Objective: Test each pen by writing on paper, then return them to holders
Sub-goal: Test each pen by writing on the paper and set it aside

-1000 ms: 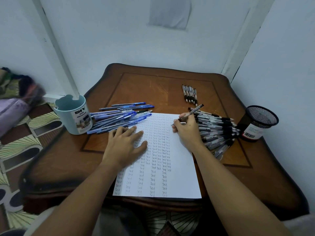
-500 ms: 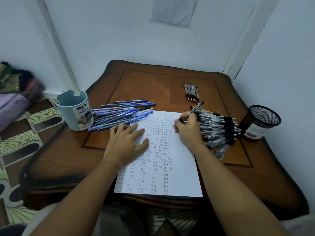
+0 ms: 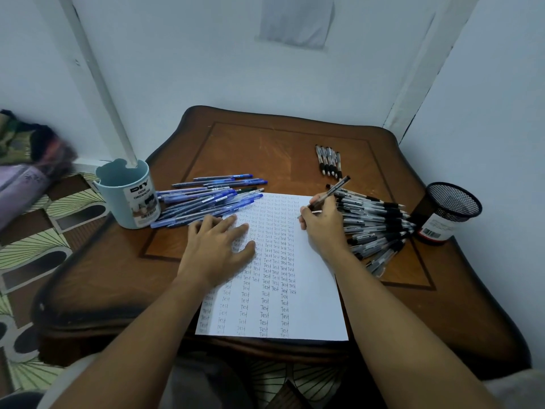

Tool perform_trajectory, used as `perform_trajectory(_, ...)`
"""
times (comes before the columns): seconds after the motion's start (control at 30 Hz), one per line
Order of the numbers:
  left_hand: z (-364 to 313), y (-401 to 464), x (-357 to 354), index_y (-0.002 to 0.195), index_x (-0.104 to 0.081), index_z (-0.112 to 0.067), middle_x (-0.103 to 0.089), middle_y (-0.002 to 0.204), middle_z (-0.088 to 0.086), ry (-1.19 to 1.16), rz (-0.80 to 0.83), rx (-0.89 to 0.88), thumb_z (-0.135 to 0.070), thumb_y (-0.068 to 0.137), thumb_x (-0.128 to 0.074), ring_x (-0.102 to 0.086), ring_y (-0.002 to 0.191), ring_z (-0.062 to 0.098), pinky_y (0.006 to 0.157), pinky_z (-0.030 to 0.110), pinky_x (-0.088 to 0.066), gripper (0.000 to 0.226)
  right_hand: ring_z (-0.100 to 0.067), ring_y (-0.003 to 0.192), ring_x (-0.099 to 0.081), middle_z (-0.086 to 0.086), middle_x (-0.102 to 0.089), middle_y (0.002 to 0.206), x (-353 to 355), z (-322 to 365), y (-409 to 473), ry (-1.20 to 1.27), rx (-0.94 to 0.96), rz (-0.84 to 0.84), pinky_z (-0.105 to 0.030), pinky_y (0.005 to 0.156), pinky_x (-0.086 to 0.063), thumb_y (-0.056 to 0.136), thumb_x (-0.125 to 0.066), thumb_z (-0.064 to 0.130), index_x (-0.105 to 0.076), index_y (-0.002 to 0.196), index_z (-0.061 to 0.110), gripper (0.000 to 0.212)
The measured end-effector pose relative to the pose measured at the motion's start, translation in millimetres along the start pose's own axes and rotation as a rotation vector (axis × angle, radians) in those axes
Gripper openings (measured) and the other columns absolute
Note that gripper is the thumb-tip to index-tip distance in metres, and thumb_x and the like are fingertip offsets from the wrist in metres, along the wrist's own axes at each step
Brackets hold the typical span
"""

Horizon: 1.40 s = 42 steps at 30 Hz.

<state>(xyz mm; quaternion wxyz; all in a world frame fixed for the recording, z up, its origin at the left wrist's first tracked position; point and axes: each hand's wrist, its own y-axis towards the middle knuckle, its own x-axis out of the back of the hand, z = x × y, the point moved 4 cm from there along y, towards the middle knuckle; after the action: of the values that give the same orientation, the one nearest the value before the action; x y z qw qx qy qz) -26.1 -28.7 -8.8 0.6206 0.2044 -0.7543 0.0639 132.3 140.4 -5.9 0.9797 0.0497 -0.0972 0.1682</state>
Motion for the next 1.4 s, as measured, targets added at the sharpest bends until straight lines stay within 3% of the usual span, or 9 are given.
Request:
perform_trajectory(0.17, 0.8, -0.6, -1.1, 0.139, -0.052, -0.039, -0.04, 0.154, -0.01, -0.001, 0.003, 0.006, -0.071, 0.083, -0.017, -0.03, 0.13, 0.011, 0.106, 0.04, -0.013, 0.074, -0.018, 0.075, -0.061, -0.008, -0.061, 0.089, 0.8, -2.6, 0.8, 0.007, -0.023, -0.001, -0.031, 0.066, -0.051, 0.096, -0.056, 0.001, -0.047, 0.094, 0.021, 0.023)
perform_trajectory(0.5, -0.5, -0.2, 0.2, 0.137, -0.054, -0.038, -0.043, 0.152, -0.01, -0.011, -0.015, -0.006, -0.071, 0.081, -0.016, -0.033, 0.129, 0.013, 0.106, 0.04, -0.013, 0.075, -0.018, 0.069, -0.058, -0.014, -0.059, 0.088, 3.5, -1.7, 2.1, 0.078, -0.048, -0.015, -0.029, 0.057, -0.047, 0.094, -0.055, -0.003, -0.046, 0.093, 0.017, 0.022)
perform_trajectory(0.6, 0.6, 0.8, -0.7, 0.138, -0.053, -0.039, -0.043, 0.152, -0.011, -0.006, -0.01, -0.003, -0.071, 0.082, -0.017, -0.032, 0.129, 0.012, 0.106, 0.04, -0.014, 0.074, -0.018, 0.068, -0.057, -0.011, -0.059, 0.084, 2.5, -1.5, 1.6, 0.063, -0.029, -0.022, -0.027, 0.057, -0.047, 0.095, -0.054, -0.001, -0.046, 0.094, 0.018, 0.022)
perform_trajectory(0.73, 0.4, -0.7, -1.6, 0.139, -0.053, -0.039, -0.042, 0.153, -0.011, -0.009, -0.004, -0.003, -0.071, 0.082, -0.016, -0.031, 0.13, 0.011, 0.107, 0.04, -0.014, 0.075, -0.02, 0.071, -0.057, -0.008, -0.057, 0.084, 0.9, -2.7, 2.0, -0.013, -0.031, 0.004, -0.034, 0.061, -0.046, 0.093, -0.055, 0.0, -0.046, 0.09, 0.023, 0.025)
perform_trajectory(0.97, -0.1, -0.3, -1.5, 0.14, -0.052, -0.038, -0.041, 0.153, -0.011, -0.007, 0.001, -0.002, -0.071, 0.083, -0.017, -0.031, 0.131, 0.012, 0.108, 0.042, -0.015, 0.074, -0.019, 0.07, -0.057, -0.007, -0.057, 0.085, -1.3, -2.2, 5.4, 0.046, -0.11, -0.029, -0.033, 0.062, -0.044, 0.092, -0.054, 0.0, -0.047, 0.09, 0.024, 0.026)
perform_trajectory(1.1, 0.7, 0.0, -0.8, 0.139, -0.052, -0.039, -0.04, 0.154, -0.011, -0.025, 0.003, 0.001, -0.072, 0.082, -0.017, -0.029, 0.131, 0.011, 0.107, 0.041, -0.014, 0.075, -0.02, 0.068, -0.053, -0.007, -0.055, 0.079, -2.3, 10.2, 10.2, 0.077, -0.149, -0.013, -0.034, 0.056, -0.041, 0.098, -0.055, 0.018, -0.049, 0.089, 0.02, 0.011)
perform_trajectory(1.17, 1.5, 1.1, -0.5, 0.138, -0.053, -0.039, -0.04, 0.154, -0.011, -0.034, 0.005, -0.003, -0.073, 0.08, -0.017, -0.029, 0.13, 0.011, 0.107, 0.041, -0.013, 0.076, -0.019, 0.068, -0.055, -0.007, -0.057, 0.077, -0.6, 19.2, 12.0, 0.032, -0.139, 0.021, -0.035, 0.061, -0.044, 0.104, -0.048, 0.034, -0.054, 0.086, 0.014, 0.028)
perform_trajectory(1.27, 2.3, 0.5, -1.4, 0.137, -0.054, -0.041, -0.04, 0.154, -0.01, -0.038, 0.011, -0.009, -0.074, 0.08, -0.018, -0.028, 0.131, 0.012, 0.107, 0.042, -0.013, 0.075, -0.02, 0.066, -0.062, -0.01, -0.06, 0.074, 4.1, 26.6, 16.9, 0.076, -0.151, 0.024, -0.033, 0.066, -0.053, 0.108, -0.04, 0.029, -0.058, 0.085, 0.006, 0.037)
perform_trajectory(1.4, 3.5, 2.0, -1.0, 0.136, -0.055, -0.042, -0.04, 0.152, -0.01, -0.063, 0.017, -0.012, -0.074, 0.08, -0.019, -0.026, 0.132, 0.013, 0.107, 0.042, -0.013, 0.074, -0.016, 0.059, -0.055, -0.011, -0.06, 0.08, 7.7, 26.0, 21.4, 0.157, -0.234, 0.03, -0.025, 0.05, -0.043, 0.107, -0.045, 0.022, -0.061, 0.097, 0.005, 0.025)
